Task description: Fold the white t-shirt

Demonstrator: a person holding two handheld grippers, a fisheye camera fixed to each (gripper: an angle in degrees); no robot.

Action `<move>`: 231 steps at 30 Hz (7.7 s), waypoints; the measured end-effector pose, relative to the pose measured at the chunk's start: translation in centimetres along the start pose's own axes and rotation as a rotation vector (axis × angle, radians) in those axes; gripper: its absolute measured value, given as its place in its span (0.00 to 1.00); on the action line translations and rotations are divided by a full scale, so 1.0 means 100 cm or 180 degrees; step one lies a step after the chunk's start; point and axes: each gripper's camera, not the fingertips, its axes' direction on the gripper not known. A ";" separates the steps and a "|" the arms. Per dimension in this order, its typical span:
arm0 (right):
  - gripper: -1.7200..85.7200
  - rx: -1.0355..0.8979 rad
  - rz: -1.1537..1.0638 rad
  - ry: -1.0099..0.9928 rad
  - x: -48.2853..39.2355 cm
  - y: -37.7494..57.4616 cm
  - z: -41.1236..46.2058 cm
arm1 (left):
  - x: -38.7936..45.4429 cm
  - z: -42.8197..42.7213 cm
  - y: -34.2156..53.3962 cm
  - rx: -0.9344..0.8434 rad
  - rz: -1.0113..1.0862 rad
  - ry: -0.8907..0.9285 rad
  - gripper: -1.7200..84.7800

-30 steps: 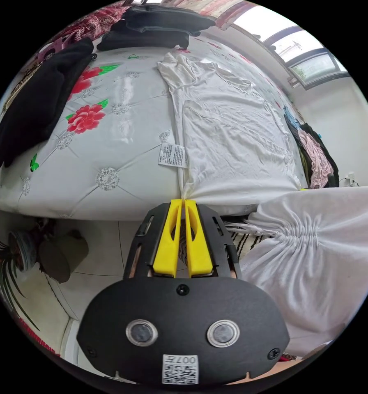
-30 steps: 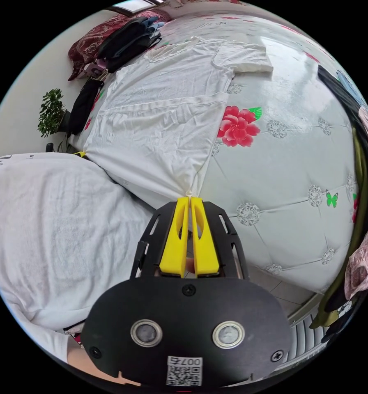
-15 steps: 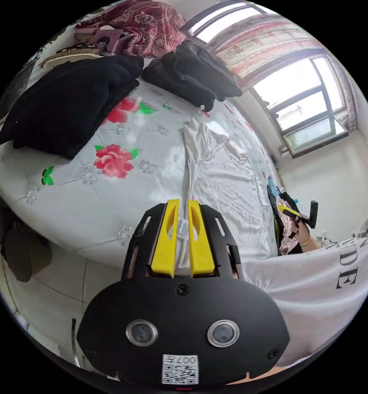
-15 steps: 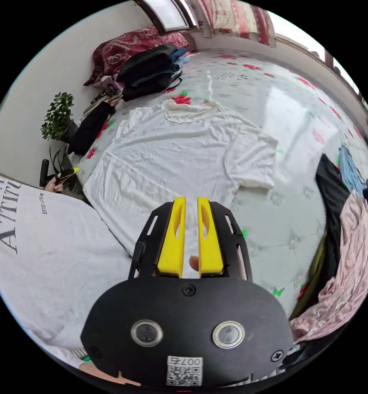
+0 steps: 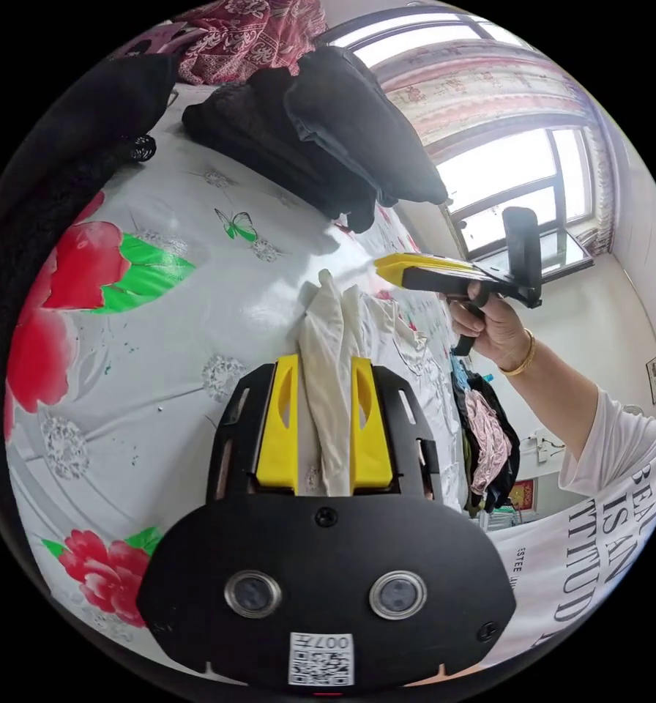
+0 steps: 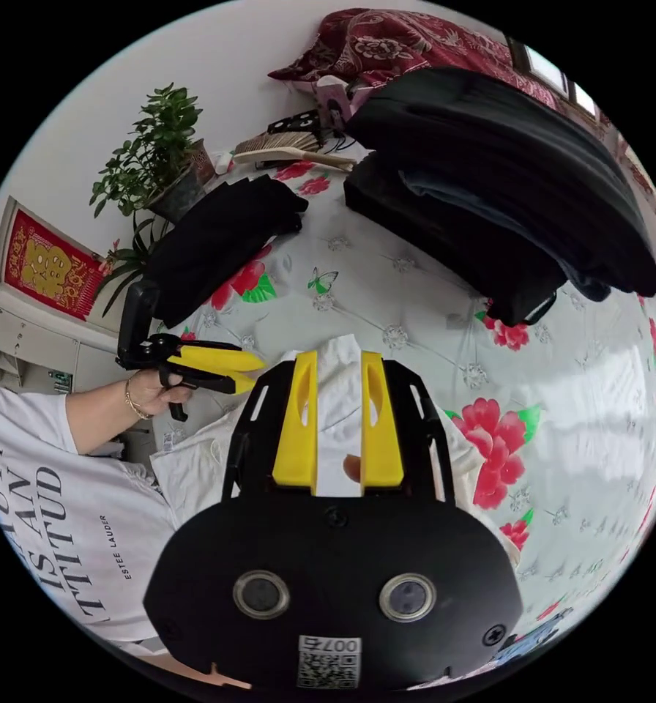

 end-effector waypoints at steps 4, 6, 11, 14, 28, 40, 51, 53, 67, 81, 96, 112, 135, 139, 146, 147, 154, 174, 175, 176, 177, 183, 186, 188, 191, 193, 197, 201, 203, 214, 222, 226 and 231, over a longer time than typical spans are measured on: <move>0.09 -0.0294 -0.0022 -0.0028 0.012 -0.018 0.062 | -0.022 -0.004 -0.011 0.0009 -0.0166 0.0218 0.08; 0.07 -0.0261 -0.0062 -0.0015 0.013 -0.019 0.074 | -0.032 -0.008 -0.016 -0.0022 -0.0202 0.0298 0.04; 0.02 -0.0059 -0.0249 -0.0136 0.006 -0.019 0.074 | -0.038 -0.032 -0.018 0.0110 -0.0053 0.0445 0.01; 0.02 0.0206 -0.0387 -0.0232 0.002 -0.015 0.053 | -0.033 -0.060 -0.015 0.0327 0.0049 0.0481 0.01; 0.03 -0.0686 -0.0525 0.0180 -0.005 -0.051 0.168 | -0.030 -0.073 -0.013 0.0405 -0.0050 0.0218 0.01; 0.02 0.0225 -0.0688 -0.0277 0.013 -0.026 0.095 | -0.011 -0.101 -0.006 0.0671 0.0426 -0.0221 0.12; 0.02 0.0312 -0.0780 -0.0449 0.013 -0.018 0.095 | -0.104 -0.059 -0.015 0.0321 -0.0400 0.1092 0.14; 0.02 0.0301 -0.0825 -0.0473 0.013 -0.019 0.090 | -0.110 -0.056 -0.009 0.0438 -0.0454 0.1207 0.12; 0.02 0.0463 -0.1007 -0.0075 0.016 0.056 0.027 | 0.013 -0.044 0.041 0.0611 0.0812 0.0227 0.01; 0.02 0.0364 0.0358 -0.0053 0.080 0.187 0.055 | 0.165 0.159 0.155 -0.0603 0.2940 -0.0952 0.01; 0.05 0.0823 0.1308 -0.0084 0.106 0.242 0.005 | 0.197 0.253 0.205 -0.0781 0.3259 -0.1143 0.09; 0.02 0.0618 0.1198 -0.0074 0.080 0.225 -0.016 | 0.184 0.328 0.169 -0.1085 0.2920 -0.0908 0.01; 0.05 0.0816 0.1226 -0.0916 -0.027 0.304 -0.091 | 0.114 0.413 0.005 -0.0993 0.2842 -0.1287 0.01; 0.03 0.0615 0.1165 -0.0861 -0.045 0.306 -0.095 | 0.096 0.456 -0.009 -0.1230 0.2767 -0.1531 0.01; 0.02 0.0603 0.1126 -0.0877 -0.058 0.340 -0.123 | 0.077 0.480 -0.020 -0.1073 0.2789 -0.1608 0.01; 0.02 0.0640 0.1167 -0.0918 -0.057 0.346 -0.129 | 0.073 0.483 -0.024 -0.1068 0.2759 -0.1584 0.01; 0.03 0.0912 0.1430 -0.0939 -0.043 0.382 -0.188 | 0.056 0.483 -0.048 -0.0840 0.2351 -0.1482 0.01; 0.08 0.3022 0.4750 -0.0344 0.064 0.759 -0.363 | 0.285 0.790 -0.105 -0.1937 0.3351 0.0427 0.13; 0.07 0.3038 0.4726 -0.0336 0.064 0.761 -0.366 | 0.290 0.803 -0.102 -0.2003 0.3367 0.0426 0.14; 0.07 0.3045 0.4698 -0.0329 0.064 0.762 -0.368 | 0.298 0.827 -0.097 -0.2166 0.3394 0.0402 0.15; 0.06 0.3030 0.4665 -0.0327 0.063 0.767 -0.371 | 0.304 0.850 -0.091 -0.2316 0.3429 0.0337 0.15; 0.02 0.3226 0.4604 -0.0479 0.051 0.799 -0.384 | 0.317 0.904 -0.058 -0.2513 0.3779 0.0151 0.03; 0.02 0.3334 0.4611 -0.0572 0.042 0.816 -0.389 | 0.318 0.912 -0.062 -0.2559 0.3688 0.0270 0.01; 0.02 0.3353 0.4634 -0.0605 0.037 0.823 -0.392 | 0.319 0.911 -0.071 -0.2546 0.3585 0.0416 0.01; 0.02 0.3348 0.4568 -0.0618 0.030 0.828 -0.401 | 0.318 0.900 -0.090 -0.2366 0.3436 0.0641 0.01; 0.02 0.3339 0.4443 -0.0551 0.023 0.825 -0.411 | 0.316 0.892 -0.103 -0.2271 0.3342 0.0750 0.01; 0.02 0.3247 0.4314 -0.0400 0.010 0.817 -0.424 | 0.305 0.873 -0.126 -0.2010 0.3205 0.0899 0.01; 0.02 0.3090 0.3987 -0.0080 -0.007 0.798 -0.442 | 0.298 0.861 -0.145 -0.1981 0.3002 0.1109 0.01; 0.02 0.2902 0.3776 0.0062 -0.011 0.781 -0.449 | 0.300 0.859 -0.143 -0.2015 0.3122 0.1148 0.02; 0.02 0.2872 0.3849 -0.0184 -0.027 0.753 -0.415 | 0.310 0.890 -0.070 -0.2613 0.4190 0.0148 0.08; 0.02 0.2595 0.3455 0.0176 -0.044 0.708 -0.417 | 0.305 0.836 -0.128 -0.2278 0.3461 0.0855 0.01; 0.02 0.2123 0.2668 0.0627 -0.072 0.646 -0.426 | 0.285 0.784 -0.162 -0.2075 0.3189 0.1351 0.01; 0.02 0.1498 0.1610 0.1105 -0.115 0.565 -0.417 | 0.235 0.697 -0.176 -0.1778 0.3259 0.1519 0.01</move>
